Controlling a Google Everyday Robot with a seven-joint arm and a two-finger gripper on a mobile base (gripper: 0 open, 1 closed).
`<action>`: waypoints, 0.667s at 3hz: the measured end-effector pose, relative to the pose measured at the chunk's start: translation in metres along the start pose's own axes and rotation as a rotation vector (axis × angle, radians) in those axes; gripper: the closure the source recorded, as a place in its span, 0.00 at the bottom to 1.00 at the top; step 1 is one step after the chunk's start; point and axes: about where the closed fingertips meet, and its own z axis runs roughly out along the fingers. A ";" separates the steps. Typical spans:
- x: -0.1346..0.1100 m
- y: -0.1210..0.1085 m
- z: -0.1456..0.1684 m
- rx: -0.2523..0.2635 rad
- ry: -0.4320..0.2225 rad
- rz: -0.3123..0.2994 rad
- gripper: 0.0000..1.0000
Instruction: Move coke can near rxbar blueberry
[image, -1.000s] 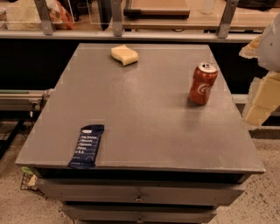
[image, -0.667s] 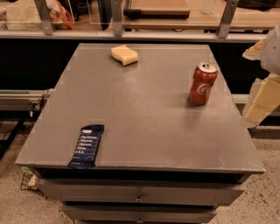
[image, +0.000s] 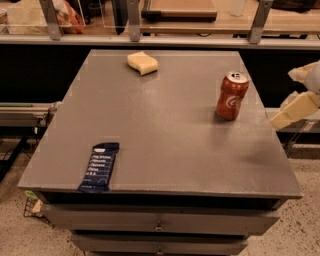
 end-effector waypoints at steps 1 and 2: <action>-0.012 -0.010 0.019 0.003 -0.142 0.054 0.00; -0.028 -0.011 0.036 0.026 -0.255 0.080 0.00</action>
Offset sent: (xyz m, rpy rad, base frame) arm 0.0595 0.0496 -0.0138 0.3554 -0.2473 -0.0768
